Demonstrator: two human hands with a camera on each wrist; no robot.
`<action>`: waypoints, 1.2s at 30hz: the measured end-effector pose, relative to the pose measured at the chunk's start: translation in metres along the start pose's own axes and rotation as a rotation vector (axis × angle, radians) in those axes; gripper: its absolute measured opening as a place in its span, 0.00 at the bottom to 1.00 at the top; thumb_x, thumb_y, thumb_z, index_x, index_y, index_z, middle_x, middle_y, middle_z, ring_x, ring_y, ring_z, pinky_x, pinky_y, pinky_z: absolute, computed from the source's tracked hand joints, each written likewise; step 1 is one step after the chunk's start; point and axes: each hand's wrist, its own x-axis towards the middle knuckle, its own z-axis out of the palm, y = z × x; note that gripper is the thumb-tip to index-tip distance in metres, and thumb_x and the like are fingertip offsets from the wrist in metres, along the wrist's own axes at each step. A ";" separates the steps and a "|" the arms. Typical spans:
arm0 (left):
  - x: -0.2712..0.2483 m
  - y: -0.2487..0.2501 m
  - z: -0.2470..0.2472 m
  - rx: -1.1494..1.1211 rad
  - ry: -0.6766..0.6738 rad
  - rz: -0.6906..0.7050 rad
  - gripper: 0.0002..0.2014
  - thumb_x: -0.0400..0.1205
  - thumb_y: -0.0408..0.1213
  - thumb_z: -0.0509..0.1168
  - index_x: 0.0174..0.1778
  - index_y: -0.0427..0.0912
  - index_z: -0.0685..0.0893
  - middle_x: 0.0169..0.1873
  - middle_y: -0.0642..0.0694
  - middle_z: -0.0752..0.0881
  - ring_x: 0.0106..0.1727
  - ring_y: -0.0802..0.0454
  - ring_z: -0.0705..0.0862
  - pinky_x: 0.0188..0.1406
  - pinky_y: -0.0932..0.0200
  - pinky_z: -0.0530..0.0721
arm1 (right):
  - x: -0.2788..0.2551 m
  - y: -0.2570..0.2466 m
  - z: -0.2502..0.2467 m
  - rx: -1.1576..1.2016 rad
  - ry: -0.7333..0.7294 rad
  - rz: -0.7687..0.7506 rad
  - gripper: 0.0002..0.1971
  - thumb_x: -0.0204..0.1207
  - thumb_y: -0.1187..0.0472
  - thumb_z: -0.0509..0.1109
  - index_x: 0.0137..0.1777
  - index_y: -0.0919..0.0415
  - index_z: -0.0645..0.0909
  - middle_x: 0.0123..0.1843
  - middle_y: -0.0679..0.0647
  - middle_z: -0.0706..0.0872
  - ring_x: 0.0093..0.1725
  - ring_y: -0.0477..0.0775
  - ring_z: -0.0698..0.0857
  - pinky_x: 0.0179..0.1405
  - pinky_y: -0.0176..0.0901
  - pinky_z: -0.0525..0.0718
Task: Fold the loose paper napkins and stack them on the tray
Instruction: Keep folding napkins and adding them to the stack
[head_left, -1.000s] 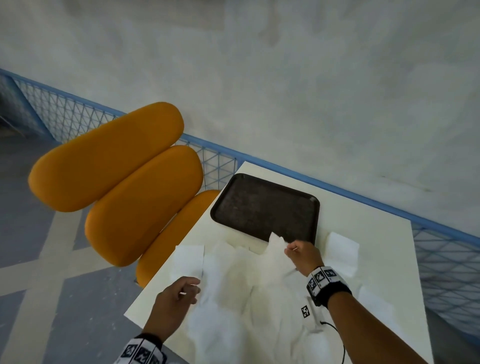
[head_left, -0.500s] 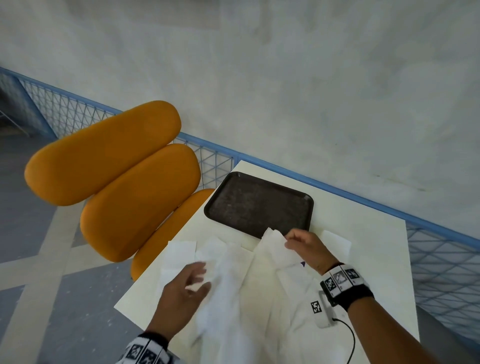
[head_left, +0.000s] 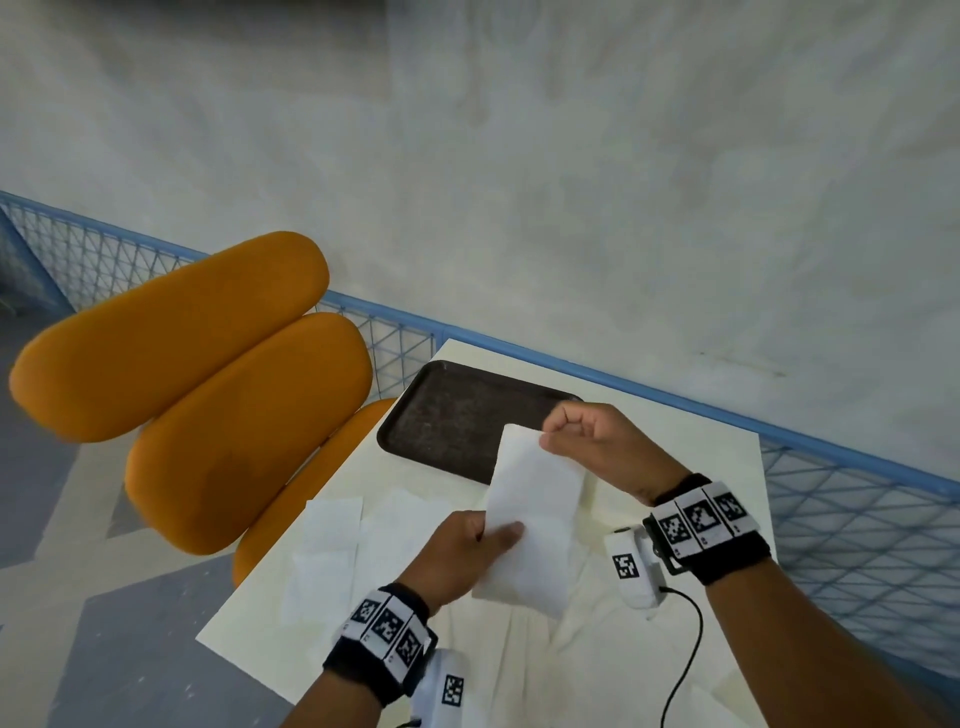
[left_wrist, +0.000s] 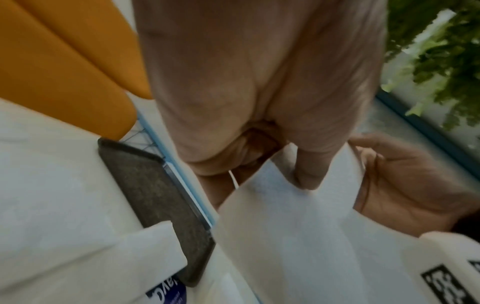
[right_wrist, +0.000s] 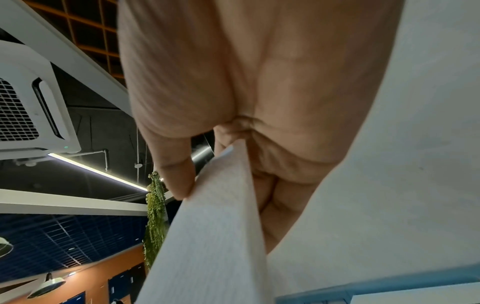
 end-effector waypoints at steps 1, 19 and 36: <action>-0.002 0.000 0.002 -0.057 -0.008 -0.016 0.18 0.83 0.53 0.69 0.54 0.41 0.91 0.51 0.46 0.93 0.53 0.48 0.92 0.61 0.43 0.89 | -0.001 0.001 -0.001 -0.002 0.003 -0.004 0.03 0.81 0.63 0.73 0.47 0.61 0.85 0.40 0.48 0.89 0.42 0.44 0.86 0.47 0.37 0.82; -0.010 0.012 -0.009 -0.074 0.044 0.095 0.10 0.88 0.37 0.62 0.52 0.43 0.90 0.46 0.41 0.92 0.43 0.55 0.87 0.42 0.61 0.85 | -0.012 0.033 0.023 -0.005 -0.016 0.081 0.10 0.80 0.50 0.75 0.60 0.48 0.87 0.55 0.45 0.92 0.57 0.45 0.90 0.57 0.39 0.86; -0.002 0.023 -0.005 0.157 0.264 0.154 0.15 0.84 0.54 0.66 0.41 0.47 0.83 0.39 0.48 0.86 0.46 0.46 0.87 0.45 0.57 0.90 | -0.016 0.053 0.027 -0.024 -0.040 0.101 0.06 0.80 0.53 0.75 0.49 0.55 0.87 0.43 0.55 0.90 0.41 0.48 0.86 0.39 0.39 0.84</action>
